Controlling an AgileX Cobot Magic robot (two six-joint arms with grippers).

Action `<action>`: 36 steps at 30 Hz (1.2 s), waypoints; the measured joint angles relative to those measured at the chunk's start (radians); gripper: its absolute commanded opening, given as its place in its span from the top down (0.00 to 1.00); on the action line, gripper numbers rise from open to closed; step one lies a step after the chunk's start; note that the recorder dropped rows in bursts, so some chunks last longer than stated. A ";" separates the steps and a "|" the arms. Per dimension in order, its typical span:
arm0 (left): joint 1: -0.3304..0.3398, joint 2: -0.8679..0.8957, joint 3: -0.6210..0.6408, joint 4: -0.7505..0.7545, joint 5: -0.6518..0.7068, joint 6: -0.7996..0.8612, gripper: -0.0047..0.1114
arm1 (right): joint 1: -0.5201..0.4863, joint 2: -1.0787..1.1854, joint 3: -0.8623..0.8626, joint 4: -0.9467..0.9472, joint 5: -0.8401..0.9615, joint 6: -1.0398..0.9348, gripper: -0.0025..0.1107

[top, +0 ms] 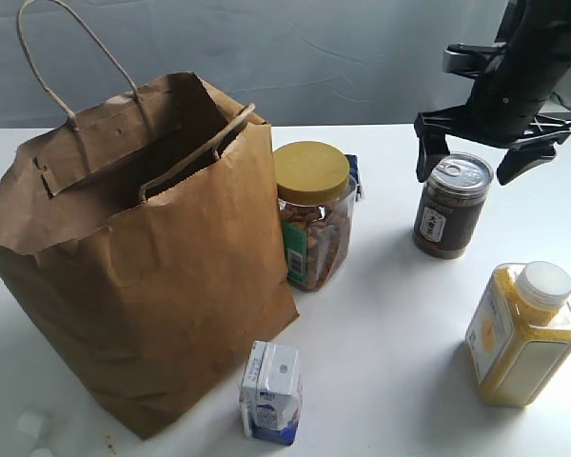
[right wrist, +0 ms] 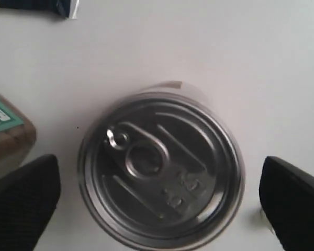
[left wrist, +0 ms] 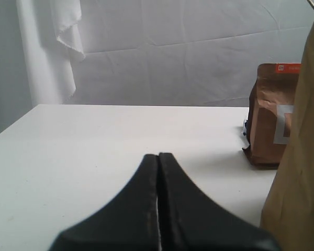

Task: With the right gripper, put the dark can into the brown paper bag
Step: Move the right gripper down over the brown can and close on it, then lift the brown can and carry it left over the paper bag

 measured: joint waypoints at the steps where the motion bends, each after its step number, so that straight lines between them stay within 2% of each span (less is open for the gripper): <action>1: 0.000 0.000 0.000 0.000 0.000 0.000 0.96 | 0.003 0.000 0.000 0.000 -0.010 -0.002 0.14; 4: 0.000 0.000 0.000 0.000 0.000 0.000 0.96 | 0.017 0.010 0.000 0.000 -0.044 -0.002 0.18; 11: 0.000 0.000 0.000 0.000 0.000 0.000 0.96 | 0.050 0.048 -0.002 -0.109 -0.045 0.085 0.50; 14: 0.000 0.000 0.000 0.000 0.000 0.000 0.96 | 0.060 0.050 -0.002 -0.136 -0.041 0.110 0.71; 15: 0.000 0.000 0.000 0.000 0.000 0.000 0.96 | 0.059 0.050 -0.002 -0.140 -0.039 0.113 0.83; 17: 0.000 0.000 0.000 0.000 0.000 0.000 0.96 | 0.059 0.050 -0.002 -0.147 -0.037 0.117 0.98; 26: 0.000 0.000 0.000 0.000 0.000 0.000 0.96 | 0.079 -0.004 -0.002 -0.185 0.000 0.090 0.98; 36: 0.000 0.000 0.000 0.000 0.000 0.000 0.96 | 0.128 -0.268 -0.002 -0.183 0.051 0.054 0.98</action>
